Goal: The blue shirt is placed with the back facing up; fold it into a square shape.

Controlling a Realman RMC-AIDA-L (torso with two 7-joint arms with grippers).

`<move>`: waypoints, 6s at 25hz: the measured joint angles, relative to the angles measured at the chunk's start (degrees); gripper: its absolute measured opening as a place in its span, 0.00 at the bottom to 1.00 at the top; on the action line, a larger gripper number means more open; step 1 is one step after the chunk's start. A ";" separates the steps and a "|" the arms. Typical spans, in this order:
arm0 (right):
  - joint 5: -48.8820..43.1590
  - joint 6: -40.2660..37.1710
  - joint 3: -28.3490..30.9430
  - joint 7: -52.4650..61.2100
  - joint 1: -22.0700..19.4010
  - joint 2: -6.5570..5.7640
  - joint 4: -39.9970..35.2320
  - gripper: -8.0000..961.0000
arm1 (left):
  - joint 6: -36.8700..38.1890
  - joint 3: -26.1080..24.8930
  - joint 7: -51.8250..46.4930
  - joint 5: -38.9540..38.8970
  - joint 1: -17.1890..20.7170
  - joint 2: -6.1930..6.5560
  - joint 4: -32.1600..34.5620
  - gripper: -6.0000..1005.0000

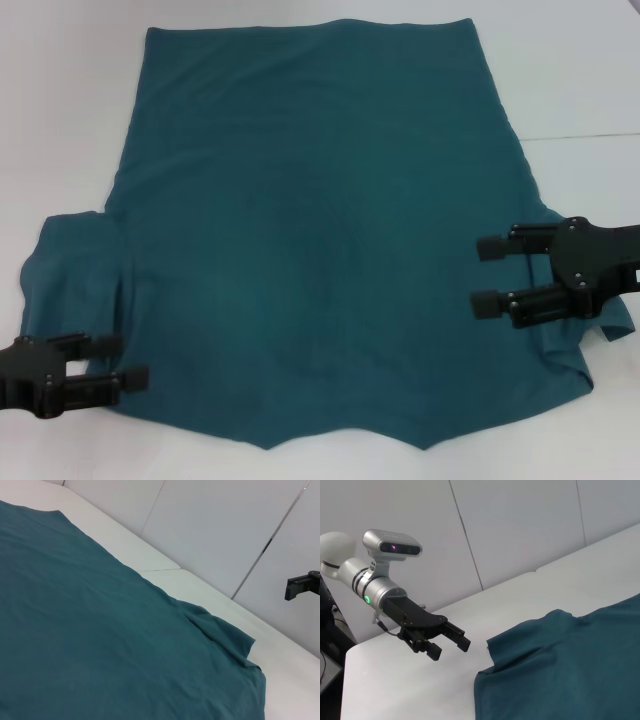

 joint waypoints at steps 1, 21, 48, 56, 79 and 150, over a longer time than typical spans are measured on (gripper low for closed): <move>0.00 0.00 0.00 0.00 0.01 0.00 0.00 0.98 | 0.00 0.02 0.01 -0.01 0.00 0.00 0.02 0.79; -0.09 1.08 0.22 0.00 0.19 -0.06 0.00 0.98 | -6.69 -2.99 -9.74 -0.46 3.15 -1.56 8.46 0.79; -0.17 0.96 -0.58 2.27 0.80 0.37 -0.62 0.98 | -34.25 8.86 -21.93 3.82 5.12 -7.28 11.98 0.79; -0.17 0.97 -0.70 2.29 0.71 0.46 -0.62 0.98 | -38.02 10.05 -22.06 4.47 5.15 -7.38 10.45 0.77; 0.29 1.07 -0.51 2.36 1.32 1.39 -0.62 0.98 | -44.21 13.94 -24.27 4.41 2.77 -7.38 7.05 0.27; 6.33 -0.02 2.85 0.24 -2.67 3.13 -0.18 0.98 | -42.24 42.10 -45.09 10.02 -3.28 -7.52 19.98 0.80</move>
